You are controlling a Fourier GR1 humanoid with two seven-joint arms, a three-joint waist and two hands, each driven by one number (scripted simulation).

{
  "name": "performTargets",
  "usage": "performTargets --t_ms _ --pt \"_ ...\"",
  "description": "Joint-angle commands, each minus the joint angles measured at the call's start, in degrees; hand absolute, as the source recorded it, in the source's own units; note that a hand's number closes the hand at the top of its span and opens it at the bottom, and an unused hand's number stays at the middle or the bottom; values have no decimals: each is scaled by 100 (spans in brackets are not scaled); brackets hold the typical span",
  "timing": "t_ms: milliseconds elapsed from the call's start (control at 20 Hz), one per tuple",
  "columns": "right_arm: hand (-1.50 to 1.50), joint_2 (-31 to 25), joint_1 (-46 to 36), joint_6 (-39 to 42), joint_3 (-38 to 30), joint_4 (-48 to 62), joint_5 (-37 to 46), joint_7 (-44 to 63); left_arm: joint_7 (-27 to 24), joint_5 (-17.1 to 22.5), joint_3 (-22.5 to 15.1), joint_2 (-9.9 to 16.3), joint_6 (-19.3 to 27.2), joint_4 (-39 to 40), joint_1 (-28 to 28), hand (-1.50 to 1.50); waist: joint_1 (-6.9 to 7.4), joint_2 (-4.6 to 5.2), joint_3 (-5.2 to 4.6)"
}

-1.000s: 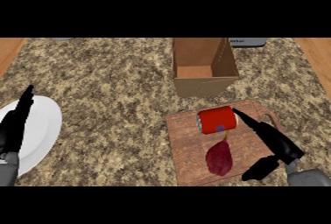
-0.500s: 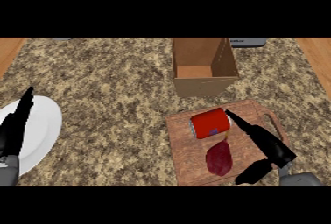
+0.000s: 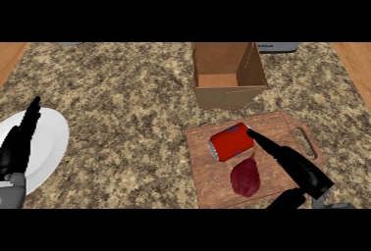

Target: Pick the pear from the cutting board and place it in the cardboard box

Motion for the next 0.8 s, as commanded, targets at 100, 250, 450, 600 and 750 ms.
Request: performTargets --t_ms 100,250,450,600,750 --pt "-150 358 -138 91 205 136 429 617 117 -247 -25 -137 7 -76 -60 0 8 4 2" --pt "-150 381 -708 252 -92 739 386 791 250 -274 -75 -243 20 -457 189 0 34 4 3" --pt "150 847 -343 -282 219 710 830 825 -304 -117 269 -105 -199 175 16 0 7 5 1" --pt "150 743 -678 -1256 126 1234 1489 32 -25 -166 265 -108 -131 172 -211 0 13 10 3" --pt "150 818 -1038 -1646 -68 1876 1707 -172 107 -448 72 -204 -32 -13 -187 0 27 13 4"
